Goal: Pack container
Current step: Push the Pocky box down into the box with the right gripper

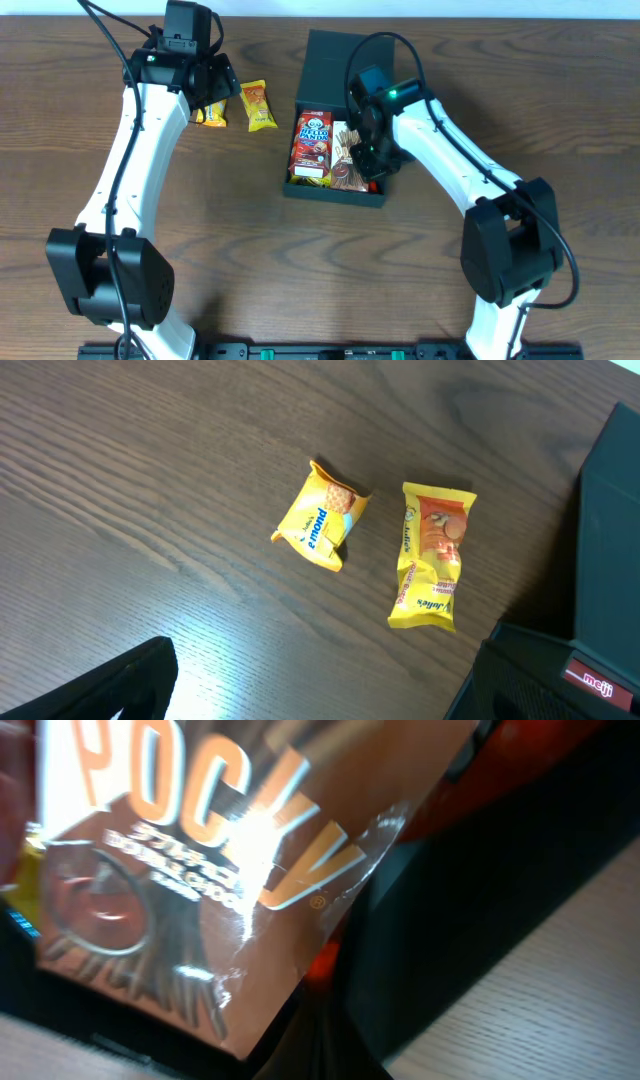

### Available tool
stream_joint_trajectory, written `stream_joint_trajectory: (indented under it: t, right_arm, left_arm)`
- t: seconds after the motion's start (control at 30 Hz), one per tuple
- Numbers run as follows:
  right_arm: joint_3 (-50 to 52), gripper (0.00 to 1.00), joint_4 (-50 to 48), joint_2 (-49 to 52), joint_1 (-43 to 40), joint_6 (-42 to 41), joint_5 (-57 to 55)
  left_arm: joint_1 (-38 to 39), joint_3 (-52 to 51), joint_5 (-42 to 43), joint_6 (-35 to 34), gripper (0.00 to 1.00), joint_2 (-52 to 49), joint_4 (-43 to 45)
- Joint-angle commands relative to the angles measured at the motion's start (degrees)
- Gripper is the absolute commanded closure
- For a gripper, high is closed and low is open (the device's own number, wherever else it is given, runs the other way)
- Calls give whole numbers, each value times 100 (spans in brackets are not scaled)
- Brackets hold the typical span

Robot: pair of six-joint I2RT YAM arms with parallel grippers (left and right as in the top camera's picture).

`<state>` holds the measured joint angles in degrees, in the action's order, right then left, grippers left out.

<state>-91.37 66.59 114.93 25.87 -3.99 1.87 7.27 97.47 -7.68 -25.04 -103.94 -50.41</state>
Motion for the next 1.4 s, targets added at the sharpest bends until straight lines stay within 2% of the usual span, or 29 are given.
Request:
stream_joint_trajectory:
  t: [0.0, 0.3, 0.5, 0.73, 1.13, 1.37]
  right_arm:
    - [201, 98, -57, 50, 85, -420, -31]
    - [267, 98, -339, 50, 107, -1215, 411]
    - [267, 98, -422, 50, 111, -1207, 682]
    - [267, 98, -570, 50, 109, -1213, -63]
    - [267, 98, -1425, 50, 105, -1220, -466]
    - [267, 98, -1399, 48, 81, -1064, -514]
  left_arm:
    - [-13, 68, 4, 85, 5, 55, -17]
    - [-13, 68, 7, 83, 5, 55, -17]
    - [-13, 68, 7, 83, 5, 55, -17]
    - [-11, 68, 28, 83, 5, 55, -22]
    - [-11, 68, 177, 83, 4, 55, -59]
    - [-11, 68, 175, 83, 5, 55, -57]
